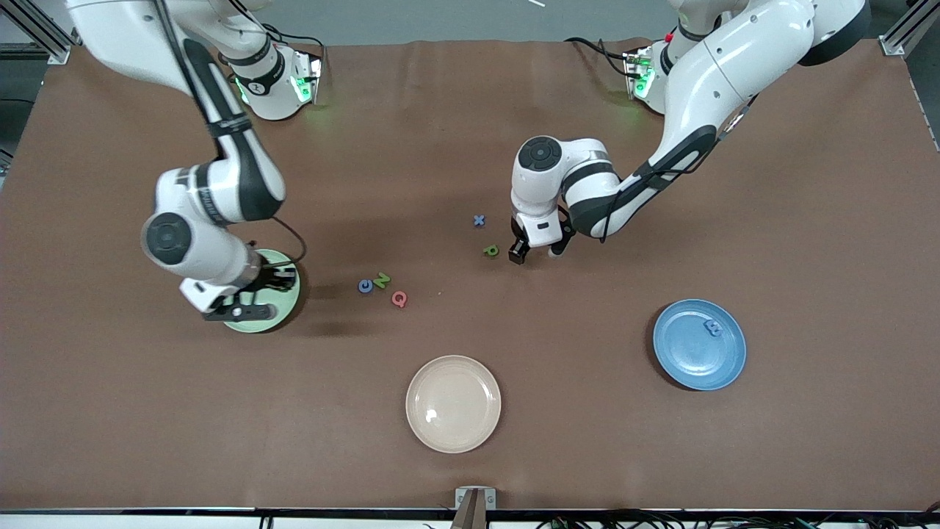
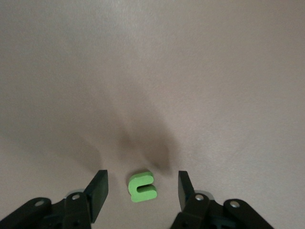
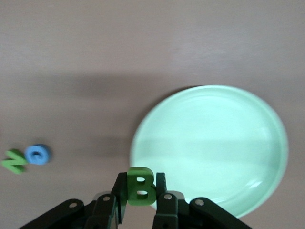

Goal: Sort upper and lower case letters into plates
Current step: 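Lift the B over the green plate while the left gripper grasps a letter, then release the B on the green plate while the left gripper drops its letter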

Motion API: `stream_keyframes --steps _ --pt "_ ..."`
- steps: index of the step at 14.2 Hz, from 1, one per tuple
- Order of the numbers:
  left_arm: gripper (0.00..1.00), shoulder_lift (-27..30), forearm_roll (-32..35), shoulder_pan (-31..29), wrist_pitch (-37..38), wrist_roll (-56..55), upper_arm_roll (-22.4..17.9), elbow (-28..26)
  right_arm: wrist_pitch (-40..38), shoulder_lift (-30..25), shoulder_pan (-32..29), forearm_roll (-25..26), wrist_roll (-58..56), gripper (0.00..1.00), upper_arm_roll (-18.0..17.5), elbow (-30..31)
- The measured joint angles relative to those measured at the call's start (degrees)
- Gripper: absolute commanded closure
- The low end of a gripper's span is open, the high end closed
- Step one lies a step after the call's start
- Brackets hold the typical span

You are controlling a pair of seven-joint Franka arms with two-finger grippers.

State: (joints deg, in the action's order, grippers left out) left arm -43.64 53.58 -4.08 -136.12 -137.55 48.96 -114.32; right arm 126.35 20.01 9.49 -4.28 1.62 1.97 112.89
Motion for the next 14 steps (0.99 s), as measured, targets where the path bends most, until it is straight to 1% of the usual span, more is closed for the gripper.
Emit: stream_keyframes --steps 3,4,6,7,8,9,10,11,13,14 --pt "0.37 -1.87 0.0 0.01 -0.27 -0.01 -0.03 0.07 1.68 0.66 -5.74 -0.07 -6.3 1.0 0.04 2.53" --pt "0.41 -2.29 0.0 0.03 -0.38 -0.01 -0.02 0.16 3.91 0.98 -6.94 -0.07 -7.53 1.0 0.04 4.41" --pt "0.59 -2.39 0.0 0.13 -0.39 -0.01 0.04 0.28 7.5 1.74 -7.96 -0.07 -8.65 1.0 0.01 7.79" --pt "0.66 -2.38 0.0 0.16 -0.43 -0.01 0.14 0.37 8.18 2.03 -7.97 -0.07 -8.76 0.99 -0.14 8.7" --pt "0.74 -2.38 0.0 0.18 -0.45 0.0 0.23 0.54 8.28 2.29 -7.91 -0.07 -8.77 0.96 -0.46 9.11" --pt "0.85 -2.38 0.0 0.2 -0.45 0.0 0.28 0.71 8.29 2.54 -7.73 -0.07 -8.77 0.88 -0.77 9.33" --pt "0.91 -2.33 0.0 0.15 -0.5 0.0 0.44 0.92 8.29 2.78 -7.49 -0.07 -8.77 0.71 -0.95 9.5" --pt "0.95 -2.34 0.01 0.23 -0.47 0.11 0.23 1.29 8.29 2.97 -7.31 -0.07 -8.76 0.57 -1.07 9.63" --pt "0.98 -2.38 0.03 0.06 -0.48 1.2 -0.39 2.22 8.3 3.11 -7.22 -0.07 -8.76 0.57 -1.11 9.77" --pt "0.99 -2.37 0.06 -0.15 -0.44 2.27 -0.58 2.98 8.36 3.16 -7.23 -0.07 -8.76 0.51 -1.11 9.79"
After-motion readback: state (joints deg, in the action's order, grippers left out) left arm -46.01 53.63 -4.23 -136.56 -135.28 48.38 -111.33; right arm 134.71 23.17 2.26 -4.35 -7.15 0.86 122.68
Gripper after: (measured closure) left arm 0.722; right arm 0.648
